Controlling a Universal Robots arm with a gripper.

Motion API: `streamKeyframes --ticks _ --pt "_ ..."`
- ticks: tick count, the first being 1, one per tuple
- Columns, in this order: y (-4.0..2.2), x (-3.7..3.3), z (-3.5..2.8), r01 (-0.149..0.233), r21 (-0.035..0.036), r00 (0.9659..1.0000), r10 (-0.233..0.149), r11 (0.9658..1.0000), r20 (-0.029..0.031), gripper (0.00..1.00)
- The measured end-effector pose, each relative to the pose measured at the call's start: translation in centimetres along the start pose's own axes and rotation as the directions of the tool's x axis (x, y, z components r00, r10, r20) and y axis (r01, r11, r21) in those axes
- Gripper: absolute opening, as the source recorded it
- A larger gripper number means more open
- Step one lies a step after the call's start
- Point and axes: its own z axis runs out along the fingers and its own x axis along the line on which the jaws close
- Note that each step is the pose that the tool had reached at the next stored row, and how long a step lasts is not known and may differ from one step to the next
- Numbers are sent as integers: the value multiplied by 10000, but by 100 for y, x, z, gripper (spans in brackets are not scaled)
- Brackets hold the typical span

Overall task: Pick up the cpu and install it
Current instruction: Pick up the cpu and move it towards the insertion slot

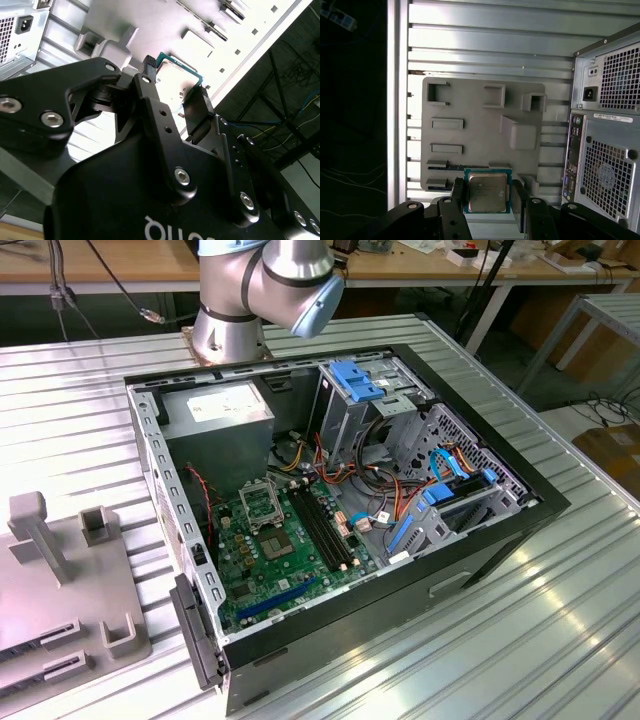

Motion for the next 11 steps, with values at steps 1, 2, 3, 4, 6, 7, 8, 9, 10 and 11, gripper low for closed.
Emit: streamKeyframes --ticks 1,2,3,4,6,7,8,9,10,11 --pt "-1 -24 0 -1 4 10000 1 10000 -1 47" --pt "-2 -50 2 0 5 10000 0 10000 0 47" --pt "-4 -77 3 1 8 10000 -1 10000 0 47" --pt "-5 -102 5 1 9 10000 -1 10000 0 47" --pt "-9 -180 7 2 13 10000 -2 10000 -1 47" --pt "-9 -199 8 1 16 10000 -1 10000 0 47" --pt "-10 -217 8 1 17 10000 -1 10000 0 47" --pt "-11 -226 8 1 18 10000 -1 10000 0 47" --pt "-11 -236 8 1 19 10000 -1 10000 -1 47" --pt "-12 -245 9 1 20 10000 -1 10000 0 47"
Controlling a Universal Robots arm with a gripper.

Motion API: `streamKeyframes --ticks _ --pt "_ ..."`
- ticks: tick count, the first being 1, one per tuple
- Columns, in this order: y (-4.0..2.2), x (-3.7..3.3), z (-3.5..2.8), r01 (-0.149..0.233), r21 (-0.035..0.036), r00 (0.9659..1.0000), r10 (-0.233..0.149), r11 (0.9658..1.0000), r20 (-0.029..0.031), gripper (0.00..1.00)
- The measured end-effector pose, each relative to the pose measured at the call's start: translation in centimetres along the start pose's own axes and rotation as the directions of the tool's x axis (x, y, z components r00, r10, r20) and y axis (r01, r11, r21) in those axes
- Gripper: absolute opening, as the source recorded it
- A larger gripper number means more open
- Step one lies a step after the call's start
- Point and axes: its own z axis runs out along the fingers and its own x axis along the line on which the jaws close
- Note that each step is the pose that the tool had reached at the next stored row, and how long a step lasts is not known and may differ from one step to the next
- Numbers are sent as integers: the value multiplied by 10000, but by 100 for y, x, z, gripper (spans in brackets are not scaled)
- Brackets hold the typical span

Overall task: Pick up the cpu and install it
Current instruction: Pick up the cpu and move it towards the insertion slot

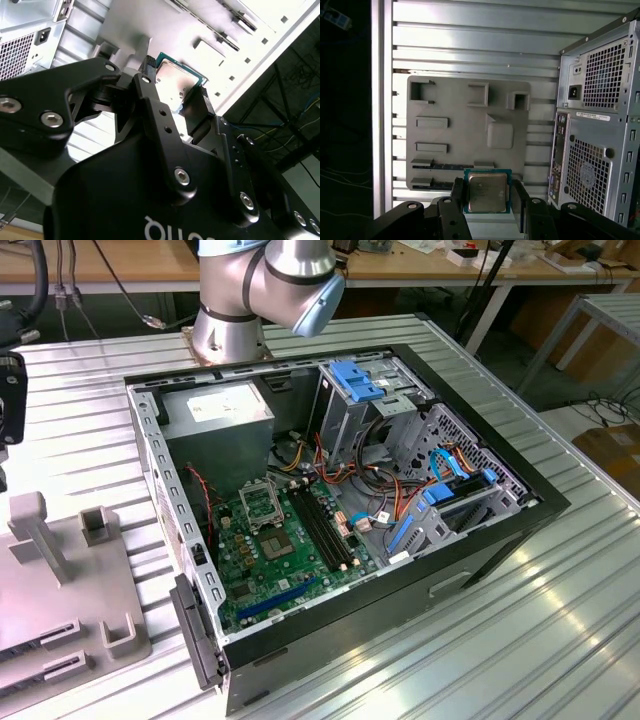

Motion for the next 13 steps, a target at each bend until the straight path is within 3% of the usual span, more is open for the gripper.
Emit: streamKeyframes --ticks 8,13 --pt "-4 -86 1 0 3 10000 0 10000 -1 47" --pt "-6 -101 1 -1 3 10000 1 10000 -1 47"
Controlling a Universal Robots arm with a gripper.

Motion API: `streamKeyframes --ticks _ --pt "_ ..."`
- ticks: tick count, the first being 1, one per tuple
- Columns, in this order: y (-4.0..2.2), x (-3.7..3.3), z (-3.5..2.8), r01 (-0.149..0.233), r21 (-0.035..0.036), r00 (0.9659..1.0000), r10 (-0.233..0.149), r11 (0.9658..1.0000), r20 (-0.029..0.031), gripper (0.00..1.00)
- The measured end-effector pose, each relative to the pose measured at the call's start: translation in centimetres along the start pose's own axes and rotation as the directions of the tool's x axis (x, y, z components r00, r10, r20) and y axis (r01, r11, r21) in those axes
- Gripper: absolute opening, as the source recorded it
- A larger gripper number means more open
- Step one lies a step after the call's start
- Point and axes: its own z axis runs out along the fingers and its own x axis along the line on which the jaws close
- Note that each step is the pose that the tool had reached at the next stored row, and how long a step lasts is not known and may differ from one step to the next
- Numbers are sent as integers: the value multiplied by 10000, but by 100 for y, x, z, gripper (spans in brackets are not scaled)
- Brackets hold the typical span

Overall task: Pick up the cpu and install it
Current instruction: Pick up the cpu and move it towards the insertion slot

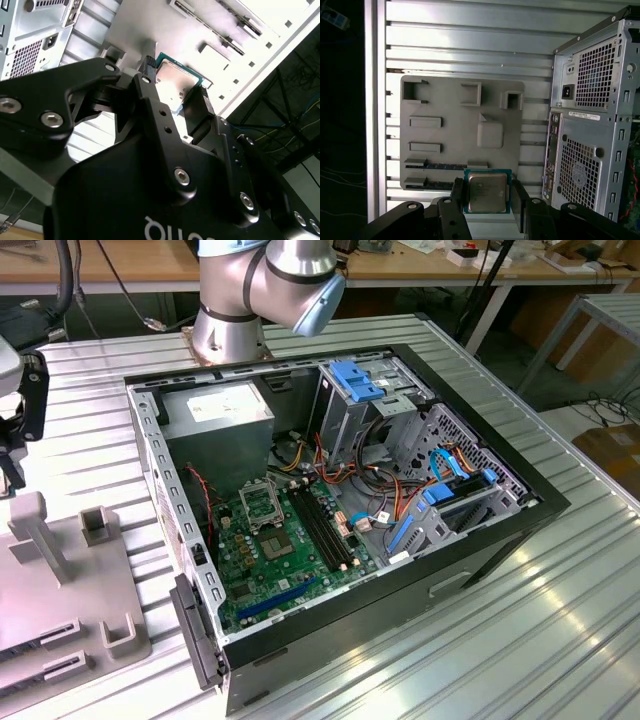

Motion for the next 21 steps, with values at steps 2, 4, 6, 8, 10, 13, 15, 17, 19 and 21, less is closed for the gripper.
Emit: streamKeyframes --ticks 2,4,6,8,10,13,15,17,19,21 --pt "0 -1 0 1 0 10000 -1 10000 0 47" --pt "0 -2 -5 1 -1 10000 -1 10000 1 47" --pt "-1 -2 -7 1 -1 10000 -1 10000 1 47" --pt "-2 -13 -10 4 2 10000 -4 10000 -1 47" --pt "-4 -55 -8 1 0 10000 -1 10000 0 47" --pt "-6 -109 -6 2 -1 10000 -2 10000 1 47" --pt "-7 -134 -6 1 0 10000 -1 10000 1 47" --pt "-9 -165 -5 0 -1 10000 0 10000 1 47" --pt "-10 -195 -4 1 0 10000 -1 10000 1 47" --pt "-12 -230 -4 1 1 10000 -1 10000 0 47"
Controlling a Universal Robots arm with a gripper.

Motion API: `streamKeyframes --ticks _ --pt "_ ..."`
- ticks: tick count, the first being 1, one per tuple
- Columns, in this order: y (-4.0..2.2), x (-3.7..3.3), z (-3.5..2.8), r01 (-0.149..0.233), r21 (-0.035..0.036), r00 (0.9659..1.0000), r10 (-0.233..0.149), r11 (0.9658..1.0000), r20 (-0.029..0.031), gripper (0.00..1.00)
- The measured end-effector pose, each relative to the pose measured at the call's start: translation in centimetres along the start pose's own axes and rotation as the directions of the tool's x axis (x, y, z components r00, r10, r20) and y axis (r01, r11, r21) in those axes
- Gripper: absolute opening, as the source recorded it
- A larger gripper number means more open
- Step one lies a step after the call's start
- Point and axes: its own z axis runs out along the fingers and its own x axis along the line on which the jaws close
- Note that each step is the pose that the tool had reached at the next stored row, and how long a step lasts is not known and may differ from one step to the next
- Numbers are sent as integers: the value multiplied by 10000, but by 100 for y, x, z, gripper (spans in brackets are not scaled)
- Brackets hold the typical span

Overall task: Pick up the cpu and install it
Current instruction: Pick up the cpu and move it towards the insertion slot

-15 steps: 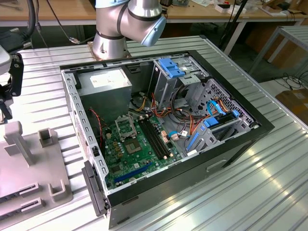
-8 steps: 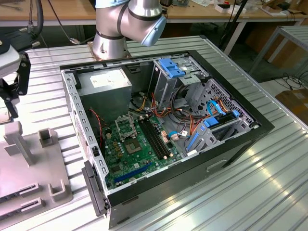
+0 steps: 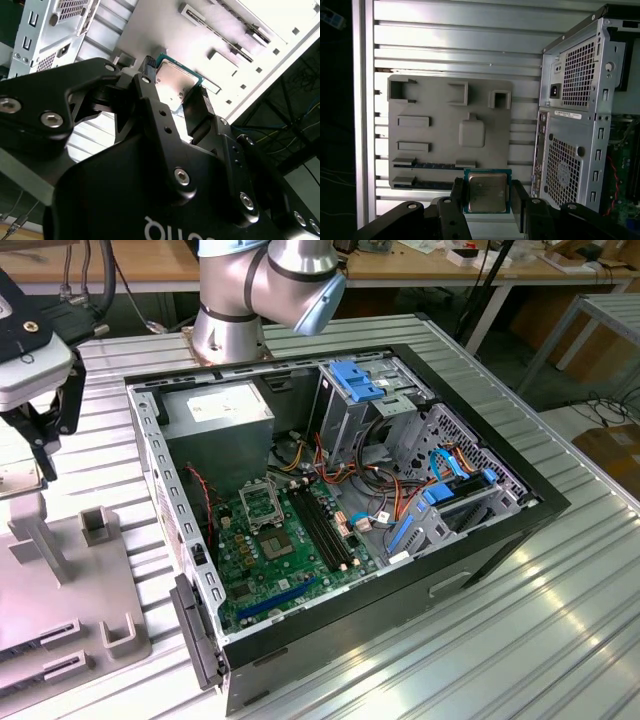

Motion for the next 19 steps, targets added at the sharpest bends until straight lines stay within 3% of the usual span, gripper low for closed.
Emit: streamKeyframes --ticks 19 --pt "-13 -277 7 -1 1 10000 1 10000 1 47"
